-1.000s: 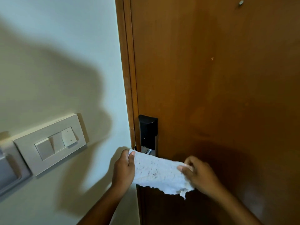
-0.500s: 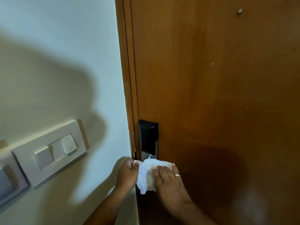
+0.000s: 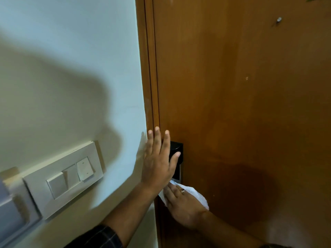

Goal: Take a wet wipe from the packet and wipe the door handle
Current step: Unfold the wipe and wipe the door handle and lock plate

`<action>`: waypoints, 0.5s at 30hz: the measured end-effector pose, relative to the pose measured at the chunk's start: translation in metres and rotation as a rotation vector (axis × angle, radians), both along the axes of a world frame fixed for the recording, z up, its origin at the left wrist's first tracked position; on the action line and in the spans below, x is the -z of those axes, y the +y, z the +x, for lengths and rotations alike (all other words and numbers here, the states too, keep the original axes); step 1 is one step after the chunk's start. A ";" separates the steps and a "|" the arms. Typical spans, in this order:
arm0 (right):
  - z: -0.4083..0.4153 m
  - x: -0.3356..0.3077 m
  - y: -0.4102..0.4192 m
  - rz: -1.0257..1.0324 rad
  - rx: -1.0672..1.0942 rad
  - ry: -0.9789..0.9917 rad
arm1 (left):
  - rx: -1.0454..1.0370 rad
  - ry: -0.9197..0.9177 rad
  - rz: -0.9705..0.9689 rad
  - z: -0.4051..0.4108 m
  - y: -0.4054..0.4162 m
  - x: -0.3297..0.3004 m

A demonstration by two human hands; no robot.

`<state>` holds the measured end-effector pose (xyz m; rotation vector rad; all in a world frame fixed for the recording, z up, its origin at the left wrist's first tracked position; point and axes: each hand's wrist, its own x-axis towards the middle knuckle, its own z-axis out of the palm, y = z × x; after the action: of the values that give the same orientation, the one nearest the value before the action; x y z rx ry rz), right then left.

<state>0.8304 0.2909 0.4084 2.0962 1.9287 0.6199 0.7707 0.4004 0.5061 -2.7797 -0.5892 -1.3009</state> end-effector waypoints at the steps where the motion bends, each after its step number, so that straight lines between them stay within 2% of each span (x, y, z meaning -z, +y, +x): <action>1: -0.002 -0.004 0.010 -0.014 0.028 0.017 | -0.002 0.043 0.075 0.007 0.001 -0.008; 5: -0.002 -0.008 0.037 -0.019 0.139 0.075 | -0.015 0.122 0.241 0.032 0.012 -0.031; 10: -0.003 -0.007 0.038 -0.073 0.120 -0.020 | 0.005 0.076 0.298 0.059 0.020 -0.053; 14: 0.000 0.000 0.020 0.078 0.089 0.109 | 0.052 0.008 0.302 0.076 0.023 -0.056; 15: 0.004 0.004 0.010 0.092 0.049 0.091 | 0.070 -0.013 0.303 0.078 0.024 -0.055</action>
<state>0.8340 0.3006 0.4041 2.2579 1.9237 0.6242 0.8491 0.4248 0.5606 -2.5656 -0.2685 -1.2976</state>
